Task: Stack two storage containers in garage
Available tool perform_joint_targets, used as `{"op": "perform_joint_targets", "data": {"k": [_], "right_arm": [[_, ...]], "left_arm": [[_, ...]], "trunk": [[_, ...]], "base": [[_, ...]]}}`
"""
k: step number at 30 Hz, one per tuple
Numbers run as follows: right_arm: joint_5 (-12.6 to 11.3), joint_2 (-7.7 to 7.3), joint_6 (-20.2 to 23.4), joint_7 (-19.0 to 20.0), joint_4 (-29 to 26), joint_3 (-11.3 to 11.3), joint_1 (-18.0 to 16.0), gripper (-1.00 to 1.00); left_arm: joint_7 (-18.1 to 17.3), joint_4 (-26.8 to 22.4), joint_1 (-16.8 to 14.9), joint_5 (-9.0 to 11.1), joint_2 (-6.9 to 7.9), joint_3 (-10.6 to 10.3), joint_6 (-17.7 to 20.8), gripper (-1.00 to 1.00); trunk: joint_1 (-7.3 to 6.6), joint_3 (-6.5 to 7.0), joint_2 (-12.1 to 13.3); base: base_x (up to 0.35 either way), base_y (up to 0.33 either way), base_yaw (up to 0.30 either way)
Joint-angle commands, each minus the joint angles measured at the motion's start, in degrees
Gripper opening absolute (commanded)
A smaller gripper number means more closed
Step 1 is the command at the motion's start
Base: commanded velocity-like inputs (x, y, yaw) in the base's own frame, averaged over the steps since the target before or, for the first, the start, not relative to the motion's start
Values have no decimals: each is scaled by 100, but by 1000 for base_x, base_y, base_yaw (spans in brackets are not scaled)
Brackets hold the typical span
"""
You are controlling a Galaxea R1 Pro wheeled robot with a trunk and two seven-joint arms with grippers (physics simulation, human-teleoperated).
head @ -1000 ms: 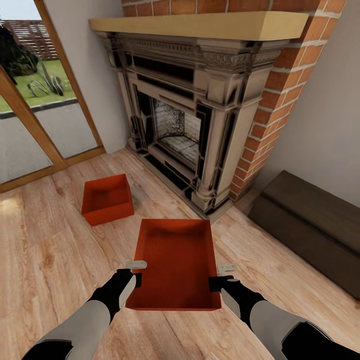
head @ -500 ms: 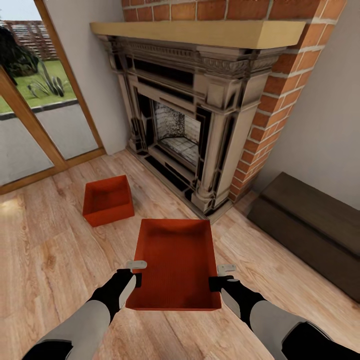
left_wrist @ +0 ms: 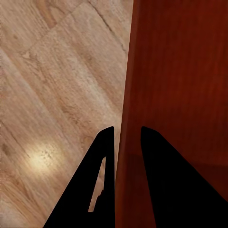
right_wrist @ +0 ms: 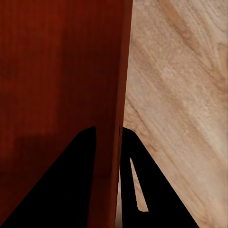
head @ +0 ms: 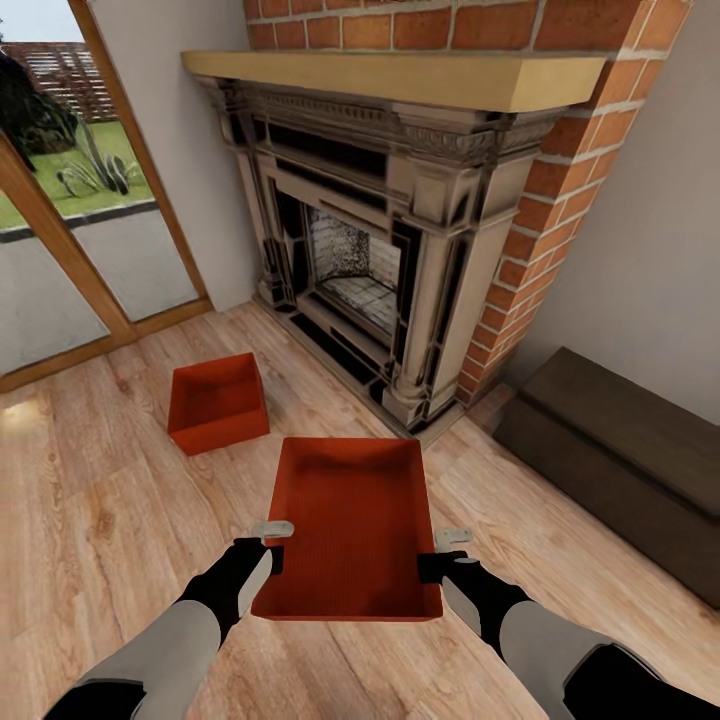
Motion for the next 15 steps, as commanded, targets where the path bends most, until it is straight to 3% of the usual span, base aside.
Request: {"op": "perform_joint_targets", "data": {"k": [1,15], "right_arm": [[72,-26,29,-71,-11,11,-4,-100],[72,-26,29,-66,-11,11,-4,-100]], "left_arm": [[62,-1,0,38,4,-39,39,-100],[66,-1,1,38,4,-39,39,-100]], "trunk": [[-22,14,39],[-330,266,600]], "base": [[0,0,0],[0,0,0]]}}
